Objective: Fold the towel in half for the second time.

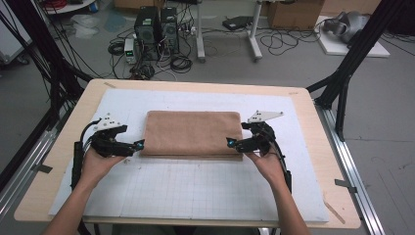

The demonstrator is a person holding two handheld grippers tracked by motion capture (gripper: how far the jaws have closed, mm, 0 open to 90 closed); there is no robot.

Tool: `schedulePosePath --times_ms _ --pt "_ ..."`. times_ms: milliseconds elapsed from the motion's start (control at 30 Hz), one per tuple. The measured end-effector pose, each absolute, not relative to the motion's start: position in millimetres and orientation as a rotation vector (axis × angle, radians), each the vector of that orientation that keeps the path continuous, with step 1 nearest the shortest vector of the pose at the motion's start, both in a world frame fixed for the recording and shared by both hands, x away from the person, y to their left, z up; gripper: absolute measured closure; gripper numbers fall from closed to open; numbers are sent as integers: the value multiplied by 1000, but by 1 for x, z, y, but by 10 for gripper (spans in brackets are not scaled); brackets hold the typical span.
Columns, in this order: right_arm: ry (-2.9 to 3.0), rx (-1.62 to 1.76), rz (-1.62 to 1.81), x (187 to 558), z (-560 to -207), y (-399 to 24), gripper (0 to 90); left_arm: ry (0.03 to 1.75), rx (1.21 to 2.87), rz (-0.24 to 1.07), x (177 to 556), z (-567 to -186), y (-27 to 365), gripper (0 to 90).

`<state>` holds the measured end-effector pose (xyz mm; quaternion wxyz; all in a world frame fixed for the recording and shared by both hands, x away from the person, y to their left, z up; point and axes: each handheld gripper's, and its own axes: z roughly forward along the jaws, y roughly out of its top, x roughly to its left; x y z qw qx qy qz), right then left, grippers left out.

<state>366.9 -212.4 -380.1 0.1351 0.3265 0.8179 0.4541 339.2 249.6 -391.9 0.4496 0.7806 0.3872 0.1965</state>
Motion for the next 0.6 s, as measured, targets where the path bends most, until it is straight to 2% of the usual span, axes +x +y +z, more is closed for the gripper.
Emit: schedulePosePath --times_ms 600 --pt "2339 949 1340 345 -381 -233 119 914 1945 477 320 -398 252 100"
